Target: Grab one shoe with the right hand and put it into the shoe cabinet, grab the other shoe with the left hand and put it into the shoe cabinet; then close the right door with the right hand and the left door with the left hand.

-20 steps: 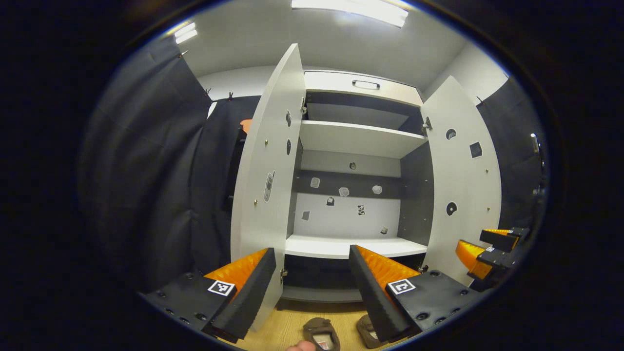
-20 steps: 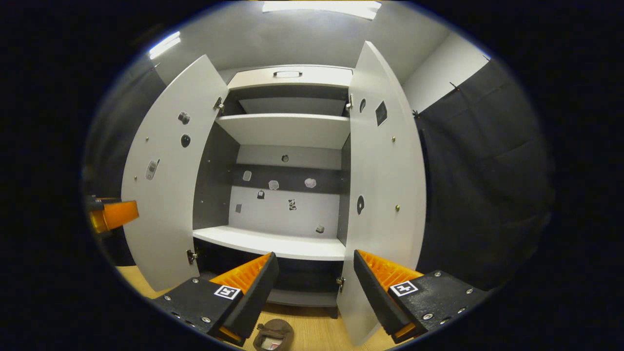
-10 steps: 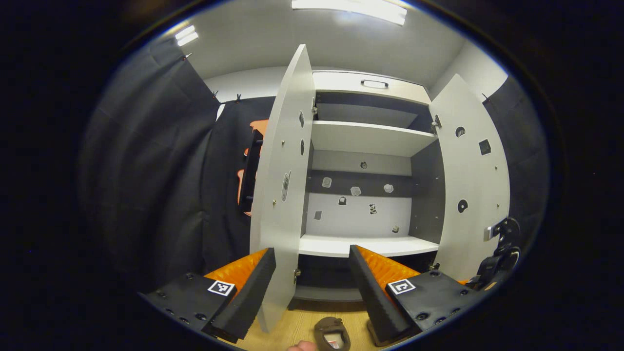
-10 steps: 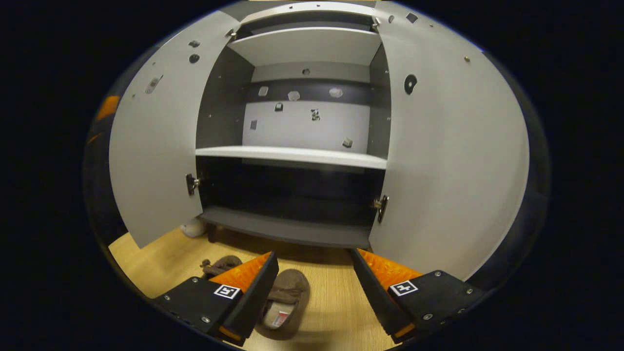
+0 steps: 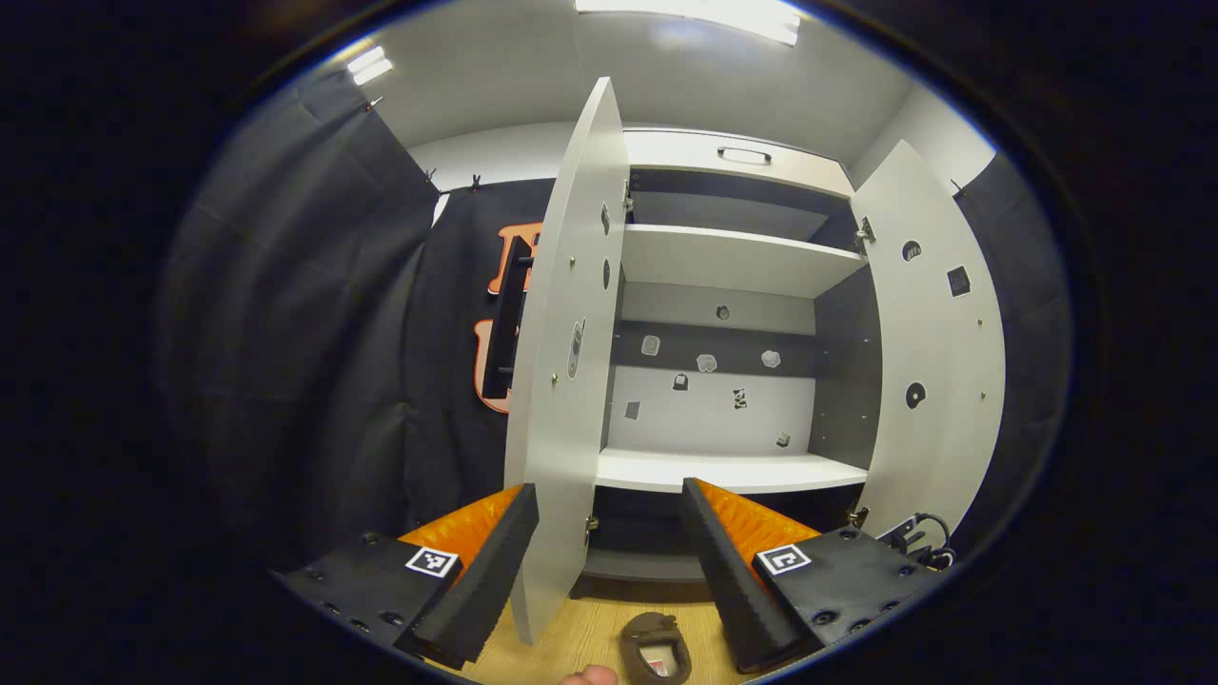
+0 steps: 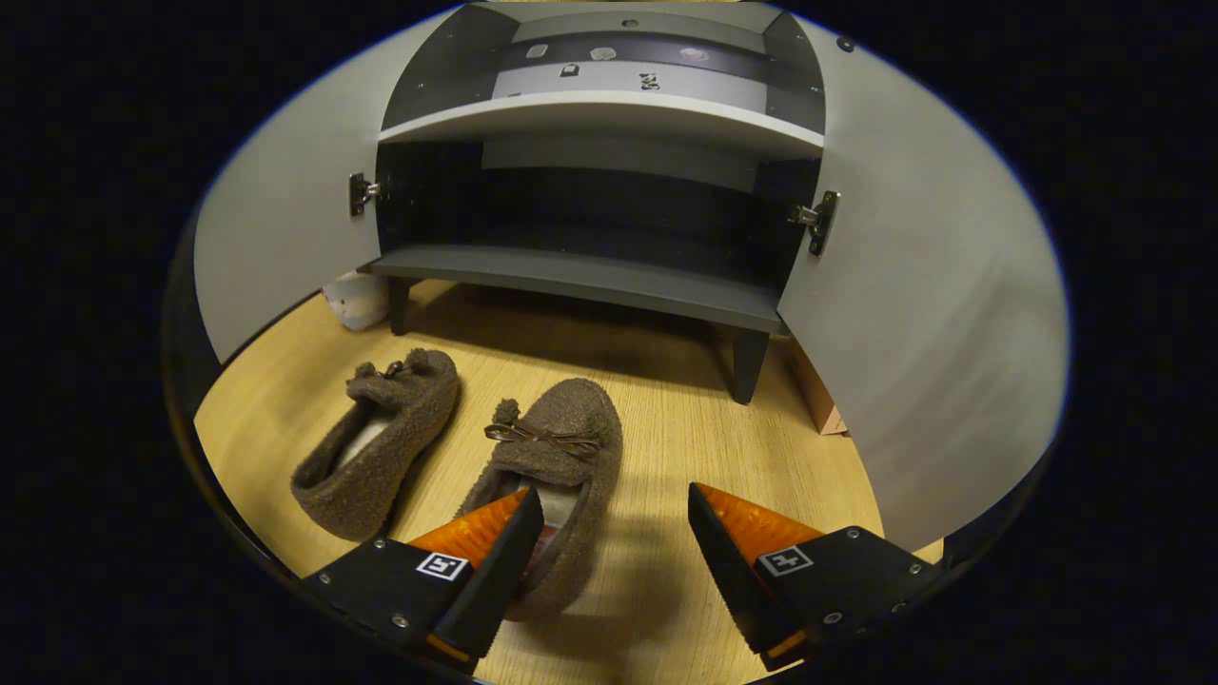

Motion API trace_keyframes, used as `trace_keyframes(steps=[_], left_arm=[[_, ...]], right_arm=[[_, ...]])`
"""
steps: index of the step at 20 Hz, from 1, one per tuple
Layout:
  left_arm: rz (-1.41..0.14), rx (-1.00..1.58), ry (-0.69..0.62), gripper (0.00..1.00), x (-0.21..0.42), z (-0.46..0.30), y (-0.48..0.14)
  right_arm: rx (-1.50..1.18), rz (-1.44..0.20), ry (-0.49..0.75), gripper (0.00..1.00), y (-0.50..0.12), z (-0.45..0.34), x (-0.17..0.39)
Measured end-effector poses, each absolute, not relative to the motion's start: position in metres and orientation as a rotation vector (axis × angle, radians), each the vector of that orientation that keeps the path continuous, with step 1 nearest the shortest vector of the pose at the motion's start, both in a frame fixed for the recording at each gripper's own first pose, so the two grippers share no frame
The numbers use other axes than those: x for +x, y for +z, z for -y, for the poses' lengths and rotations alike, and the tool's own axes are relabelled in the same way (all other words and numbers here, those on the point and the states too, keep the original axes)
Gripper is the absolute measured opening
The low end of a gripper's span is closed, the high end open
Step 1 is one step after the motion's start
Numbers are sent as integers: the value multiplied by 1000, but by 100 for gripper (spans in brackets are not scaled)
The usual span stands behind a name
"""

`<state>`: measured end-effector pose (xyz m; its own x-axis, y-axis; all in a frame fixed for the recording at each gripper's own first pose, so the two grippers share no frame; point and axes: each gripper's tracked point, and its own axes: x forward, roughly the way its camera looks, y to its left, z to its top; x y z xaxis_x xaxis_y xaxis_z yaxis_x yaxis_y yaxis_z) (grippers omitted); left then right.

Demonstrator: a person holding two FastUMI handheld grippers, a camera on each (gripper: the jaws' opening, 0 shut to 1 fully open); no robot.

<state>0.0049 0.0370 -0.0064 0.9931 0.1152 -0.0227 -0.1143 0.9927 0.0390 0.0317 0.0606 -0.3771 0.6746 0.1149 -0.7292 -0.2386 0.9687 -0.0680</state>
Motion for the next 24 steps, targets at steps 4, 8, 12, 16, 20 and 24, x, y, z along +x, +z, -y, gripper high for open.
trace_keyframes(steps=[4,8,12,16,20,24], left_arm=[[-20,41,124,98,4,-39,-4],[-24,57,136,98,2,-42,-5],[-25,66,149,98,2,-45,-6],[-27,63,146,98,3,-44,-7],[-30,55,125,98,5,-38,-11],[-37,38,90,98,10,-27,-19]], right_arm=[[-177,-807,194,92,-401,-63,61],[-199,-825,222,83,-429,-66,74],[-184,-797,278,58,-432,-79,76],[-211,-764,266,24,-427,-79,77],[-172,-713,234,8,-394,-74,71],[-88,-609,182,7,-319,-65,62]])
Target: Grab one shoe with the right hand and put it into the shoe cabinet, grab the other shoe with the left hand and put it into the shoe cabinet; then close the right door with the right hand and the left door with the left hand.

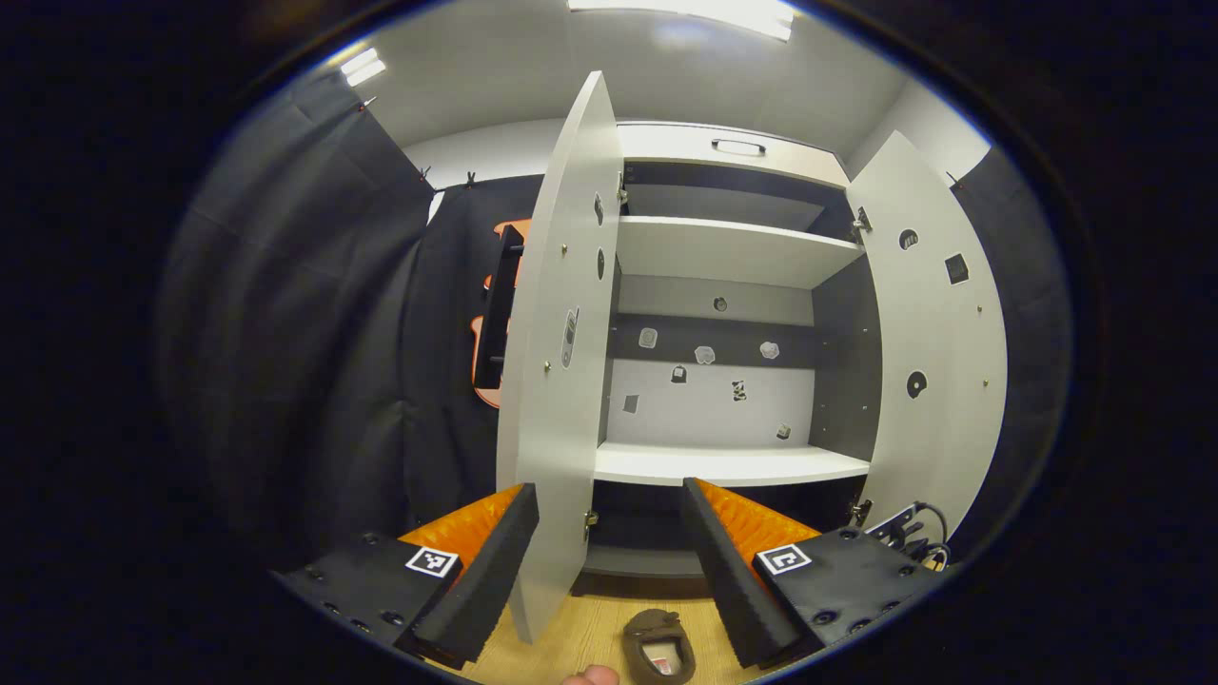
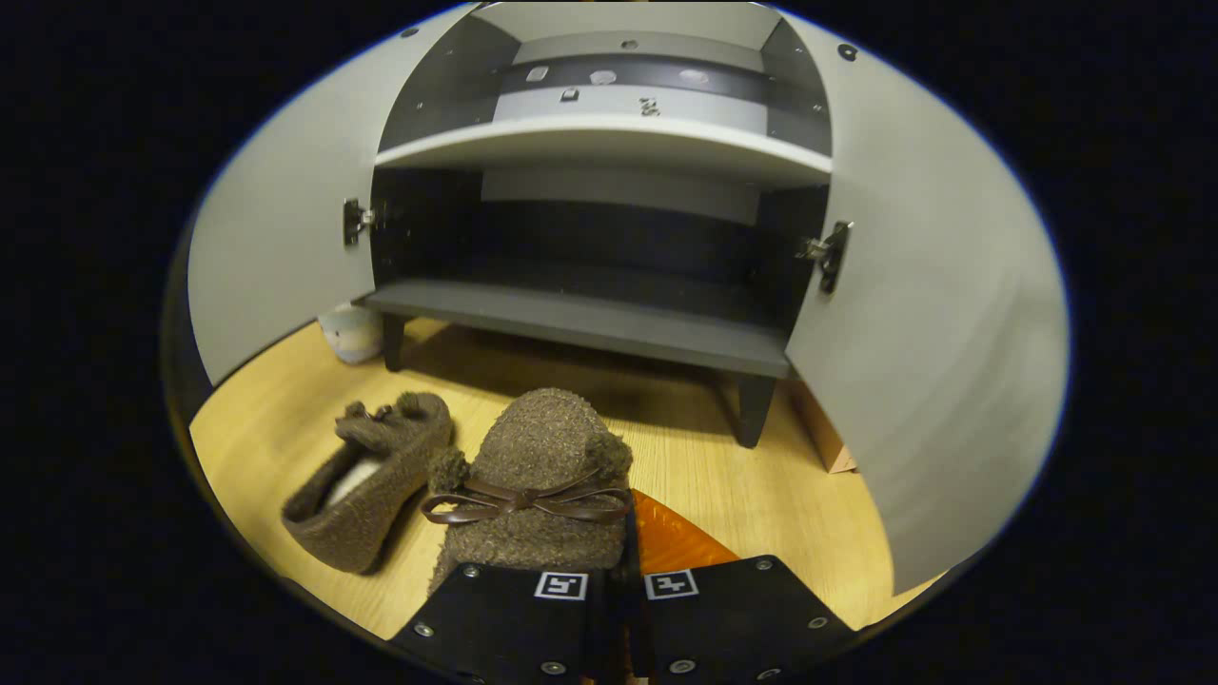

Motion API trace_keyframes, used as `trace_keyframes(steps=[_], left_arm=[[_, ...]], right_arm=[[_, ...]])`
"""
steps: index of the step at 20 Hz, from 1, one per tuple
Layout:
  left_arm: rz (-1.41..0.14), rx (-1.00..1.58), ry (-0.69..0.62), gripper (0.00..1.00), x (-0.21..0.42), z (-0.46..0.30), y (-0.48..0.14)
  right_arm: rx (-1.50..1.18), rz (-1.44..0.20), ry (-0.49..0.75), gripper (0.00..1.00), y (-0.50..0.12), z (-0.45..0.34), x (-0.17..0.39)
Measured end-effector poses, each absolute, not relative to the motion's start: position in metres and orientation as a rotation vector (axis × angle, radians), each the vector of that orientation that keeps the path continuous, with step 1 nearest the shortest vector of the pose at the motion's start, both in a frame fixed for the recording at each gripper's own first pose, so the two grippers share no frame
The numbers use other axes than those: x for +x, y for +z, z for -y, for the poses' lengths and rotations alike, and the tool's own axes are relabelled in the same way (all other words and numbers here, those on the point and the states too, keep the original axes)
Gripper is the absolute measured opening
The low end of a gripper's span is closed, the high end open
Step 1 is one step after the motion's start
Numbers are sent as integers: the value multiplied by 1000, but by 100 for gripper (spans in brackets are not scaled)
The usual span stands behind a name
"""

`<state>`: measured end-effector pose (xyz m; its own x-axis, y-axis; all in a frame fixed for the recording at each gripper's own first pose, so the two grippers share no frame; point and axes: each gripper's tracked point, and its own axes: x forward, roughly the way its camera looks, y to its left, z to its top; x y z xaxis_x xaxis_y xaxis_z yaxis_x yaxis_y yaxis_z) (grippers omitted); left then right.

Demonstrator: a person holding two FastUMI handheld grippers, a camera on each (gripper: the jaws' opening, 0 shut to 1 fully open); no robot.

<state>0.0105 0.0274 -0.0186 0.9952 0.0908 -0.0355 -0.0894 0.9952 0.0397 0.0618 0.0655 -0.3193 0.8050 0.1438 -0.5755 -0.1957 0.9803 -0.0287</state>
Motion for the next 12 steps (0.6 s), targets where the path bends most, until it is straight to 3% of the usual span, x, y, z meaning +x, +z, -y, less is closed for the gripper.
trace_keyframes(steps=[5,12], left_arm=[[-49,25,30,98,15,-11,-27],[-42,57,-12,98,11,-2,-29]], right_arm=[[-41,-434,167,7,-194,-69,69],[-69,-263,125,7,-55,-74,180]])
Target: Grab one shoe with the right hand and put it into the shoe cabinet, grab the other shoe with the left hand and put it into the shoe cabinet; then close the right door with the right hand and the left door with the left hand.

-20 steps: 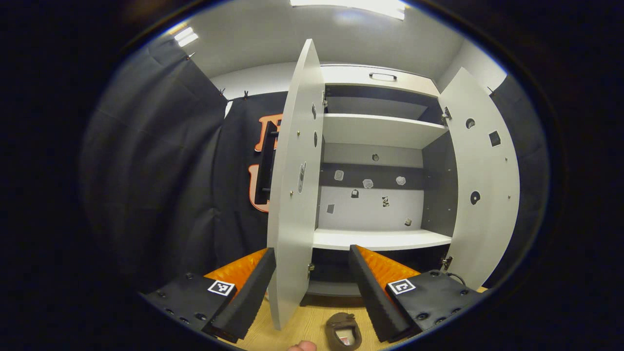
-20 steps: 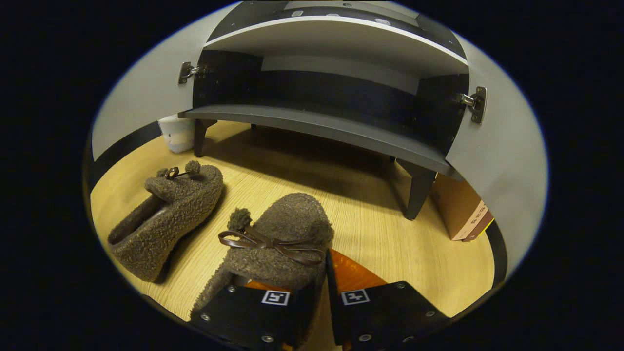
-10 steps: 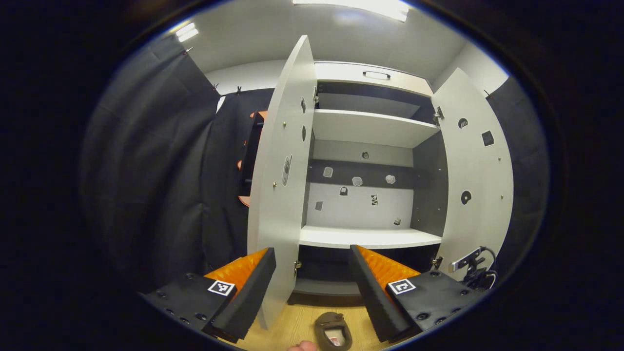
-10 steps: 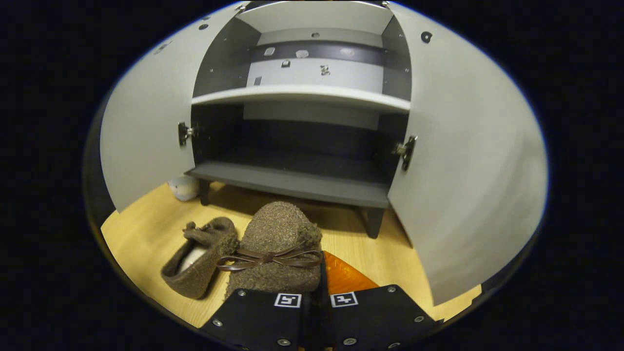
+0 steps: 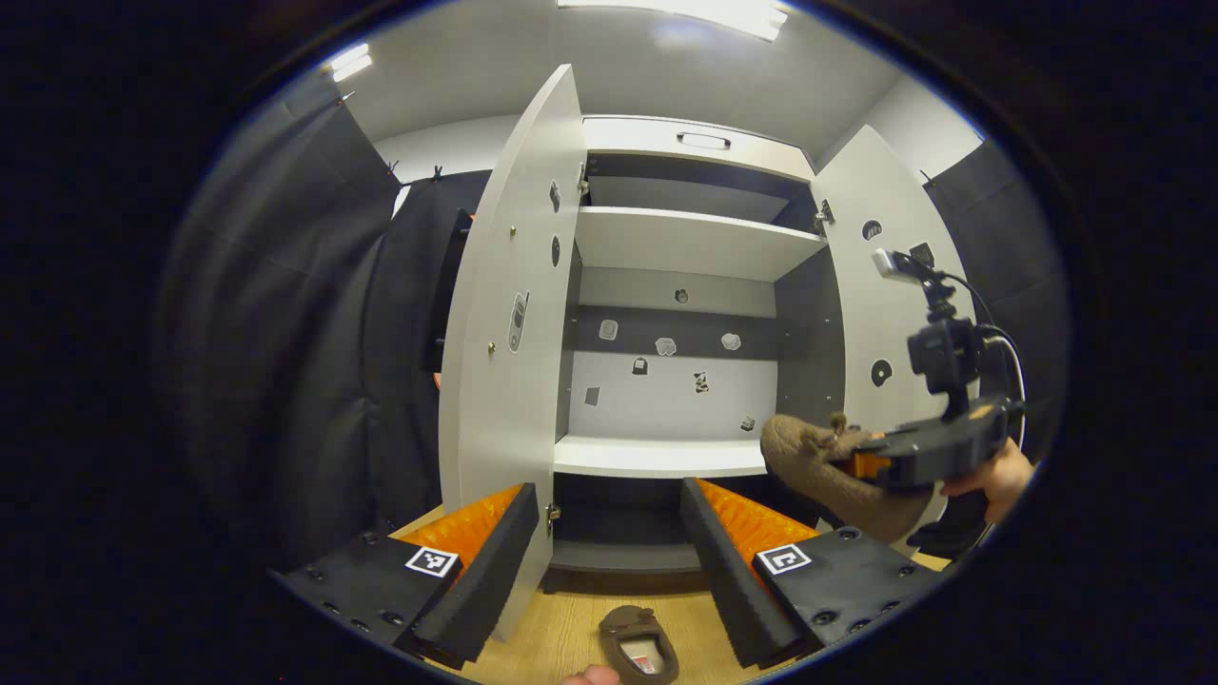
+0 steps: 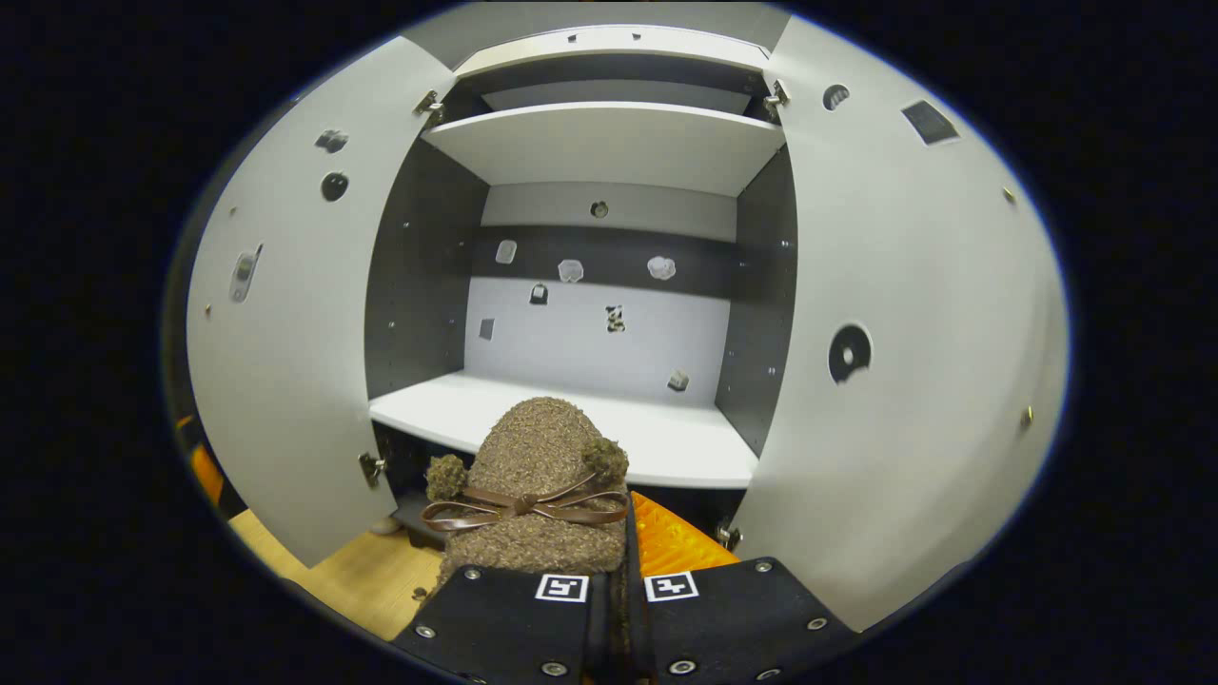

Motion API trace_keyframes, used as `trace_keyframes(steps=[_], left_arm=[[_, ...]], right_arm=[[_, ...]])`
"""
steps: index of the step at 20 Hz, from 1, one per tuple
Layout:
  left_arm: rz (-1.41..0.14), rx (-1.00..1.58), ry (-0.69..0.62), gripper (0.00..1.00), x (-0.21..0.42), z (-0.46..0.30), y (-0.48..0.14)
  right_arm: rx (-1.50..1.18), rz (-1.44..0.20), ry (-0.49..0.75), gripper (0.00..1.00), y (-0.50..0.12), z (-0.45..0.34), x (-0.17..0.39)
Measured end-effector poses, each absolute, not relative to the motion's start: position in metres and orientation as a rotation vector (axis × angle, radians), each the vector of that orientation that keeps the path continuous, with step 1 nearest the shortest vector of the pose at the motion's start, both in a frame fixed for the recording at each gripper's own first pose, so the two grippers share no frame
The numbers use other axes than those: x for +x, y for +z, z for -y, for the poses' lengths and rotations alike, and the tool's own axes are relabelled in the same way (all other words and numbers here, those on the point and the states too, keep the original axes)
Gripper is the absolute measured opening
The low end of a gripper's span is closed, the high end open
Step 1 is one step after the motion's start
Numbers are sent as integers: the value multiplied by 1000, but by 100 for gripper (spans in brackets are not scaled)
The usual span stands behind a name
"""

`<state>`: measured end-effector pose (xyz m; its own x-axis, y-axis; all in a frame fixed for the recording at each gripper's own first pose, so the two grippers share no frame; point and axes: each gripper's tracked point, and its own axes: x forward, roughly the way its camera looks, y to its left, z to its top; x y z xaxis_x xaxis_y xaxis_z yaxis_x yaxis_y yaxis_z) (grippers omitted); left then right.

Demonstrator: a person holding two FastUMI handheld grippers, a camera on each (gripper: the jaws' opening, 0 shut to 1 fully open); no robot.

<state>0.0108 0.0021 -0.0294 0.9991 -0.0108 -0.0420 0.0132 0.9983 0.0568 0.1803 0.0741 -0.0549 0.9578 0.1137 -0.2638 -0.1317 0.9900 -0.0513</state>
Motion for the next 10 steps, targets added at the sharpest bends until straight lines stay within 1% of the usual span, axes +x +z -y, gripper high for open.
trace_keyframes(steps=[2,5,6,8,9,10], left_arm=[[-36,66,-10,98,8,-2,-28],[-47,67,-6,98,9,-5,-30],[-53,64,-1,98,11,-7,-31],[-57,61,18,98,9,-14,-31],[-61,63,29,100,9,-18,-33],[-65,67,38,98,7,-21,-33]], right_arm=[[-94,-235,92,7,-27,-74,227],[-111,-252,77,7,-31,-86,299],[-107,-266,71,7,-39,-89,322],[-92,-317,10,8,-64,-83,356],[-76,-354,-8,8,-80,-83,367],[-60,-399,-11,8,-96,-86,377]])
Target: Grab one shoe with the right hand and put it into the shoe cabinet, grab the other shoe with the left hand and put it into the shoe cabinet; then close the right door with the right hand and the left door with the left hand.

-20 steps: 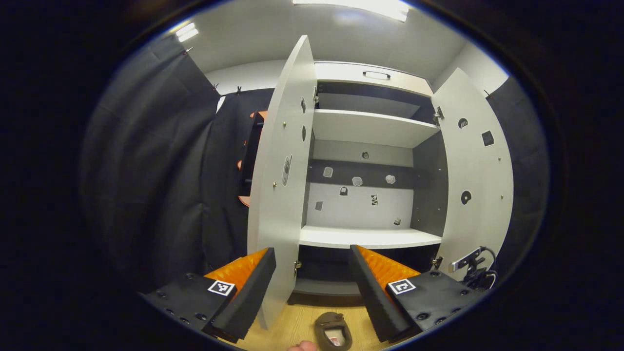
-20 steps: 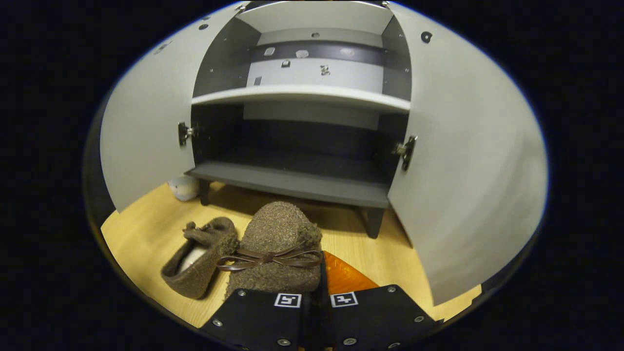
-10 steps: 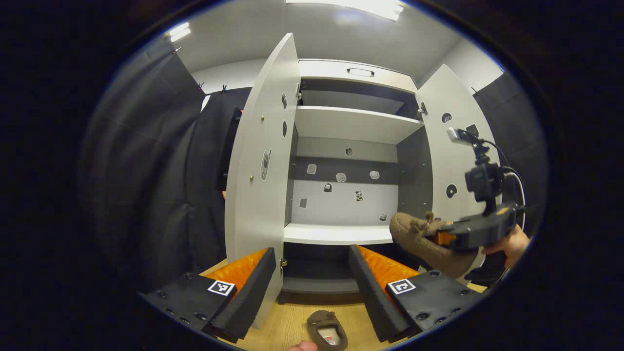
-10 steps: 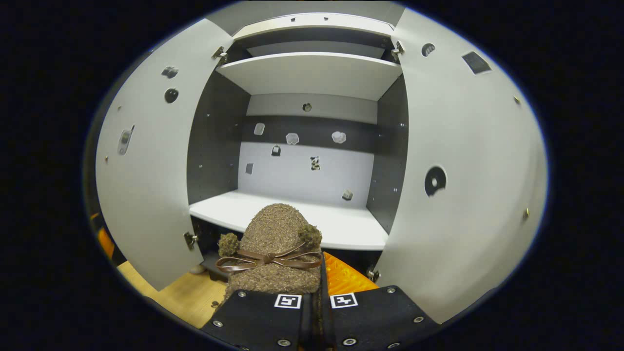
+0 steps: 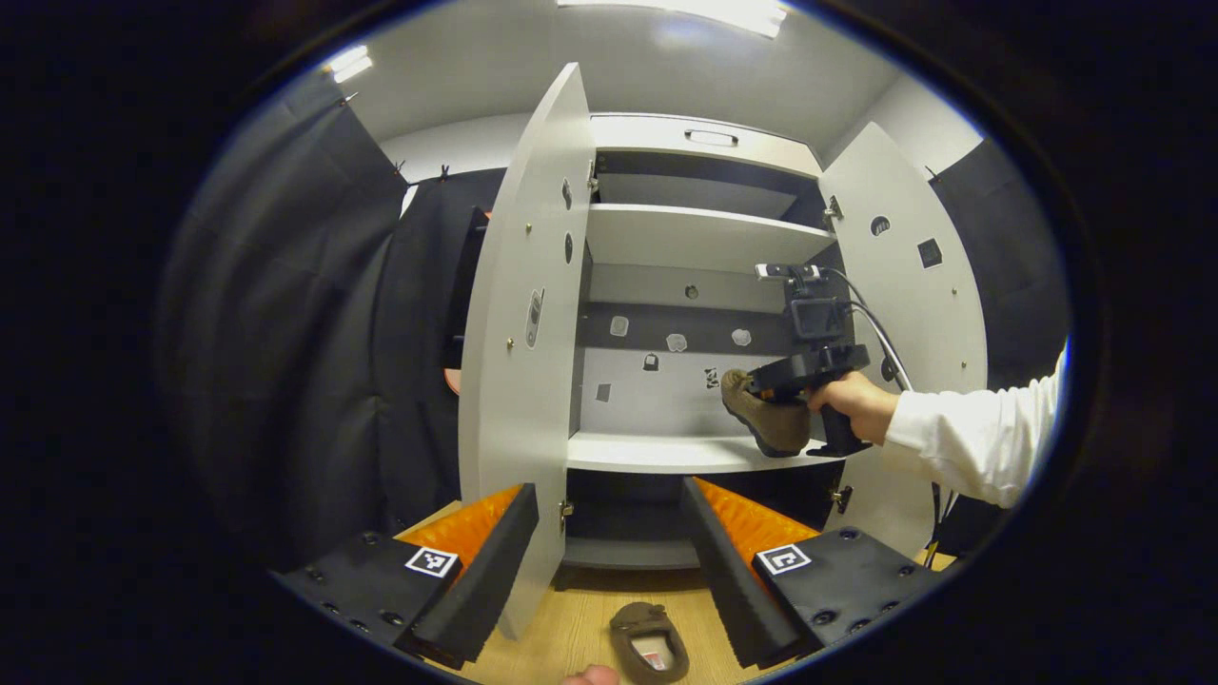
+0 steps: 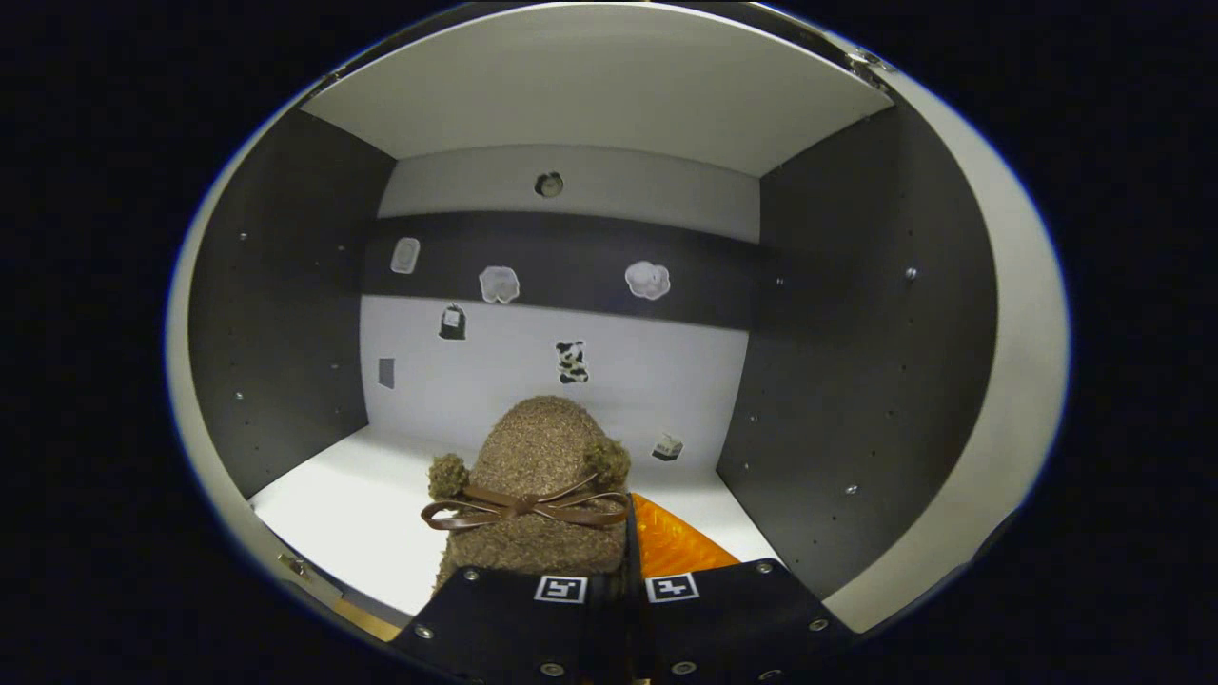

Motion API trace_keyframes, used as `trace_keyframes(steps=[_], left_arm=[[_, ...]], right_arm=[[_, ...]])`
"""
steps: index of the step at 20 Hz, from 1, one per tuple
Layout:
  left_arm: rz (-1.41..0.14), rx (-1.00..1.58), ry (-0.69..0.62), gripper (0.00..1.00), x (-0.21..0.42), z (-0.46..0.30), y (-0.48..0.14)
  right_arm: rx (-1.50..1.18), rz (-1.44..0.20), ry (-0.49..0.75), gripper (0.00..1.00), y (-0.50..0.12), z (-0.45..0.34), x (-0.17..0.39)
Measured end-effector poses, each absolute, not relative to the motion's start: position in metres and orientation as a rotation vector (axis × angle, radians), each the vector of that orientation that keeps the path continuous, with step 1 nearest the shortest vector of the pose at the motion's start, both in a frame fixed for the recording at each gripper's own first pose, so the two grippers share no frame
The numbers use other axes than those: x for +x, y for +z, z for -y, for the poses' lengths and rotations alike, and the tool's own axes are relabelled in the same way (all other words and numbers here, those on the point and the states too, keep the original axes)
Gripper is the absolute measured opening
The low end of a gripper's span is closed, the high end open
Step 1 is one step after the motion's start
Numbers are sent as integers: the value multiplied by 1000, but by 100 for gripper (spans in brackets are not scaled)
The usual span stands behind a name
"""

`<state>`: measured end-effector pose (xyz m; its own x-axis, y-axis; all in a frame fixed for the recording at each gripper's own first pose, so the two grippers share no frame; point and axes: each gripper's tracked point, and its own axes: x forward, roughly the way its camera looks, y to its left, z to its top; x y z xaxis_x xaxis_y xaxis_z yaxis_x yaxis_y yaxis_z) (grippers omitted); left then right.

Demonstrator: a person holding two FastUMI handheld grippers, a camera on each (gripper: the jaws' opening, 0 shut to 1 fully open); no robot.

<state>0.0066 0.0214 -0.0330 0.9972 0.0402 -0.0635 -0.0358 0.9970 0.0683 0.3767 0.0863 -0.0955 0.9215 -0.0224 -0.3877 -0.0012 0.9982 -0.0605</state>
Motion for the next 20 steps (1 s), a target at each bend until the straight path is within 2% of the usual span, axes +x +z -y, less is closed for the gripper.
trace_keyframes(steps=[4,7,8,10,11,13,16,17,20], left_arm=[[-71,76,76,96,2,-34,-35],[-85,58,90,98,0,-41,-39],[-86,53,90,98,0,-42,-40],[-88,53,94,98,3,-45,-44],[-85,58,96,98,5,-46,-45],[-86,71,94,98,8,-46,-48],[-91,60,75,98,11,-40,-53],[-93,54,69,98,11,-38,-54],[-101,38,50,98,12,-31,-56]], right_arm=[[-81,-533,-31,8,-145,-80,401],[-76,-570,-16,23,-152,-77,402],[-78,-571,4,22,-149,-79,398],[-84,-569,22,34,-141,-74,391],[-80,-577,33,47,-140,-72,387],[-87,-591,51,61,-137,-67,376],[-89,-599,85,74,-132,-63,360],[-80,-605,98,82,-131,-63,354],[23,-632,146,88,-126,-77,344]])
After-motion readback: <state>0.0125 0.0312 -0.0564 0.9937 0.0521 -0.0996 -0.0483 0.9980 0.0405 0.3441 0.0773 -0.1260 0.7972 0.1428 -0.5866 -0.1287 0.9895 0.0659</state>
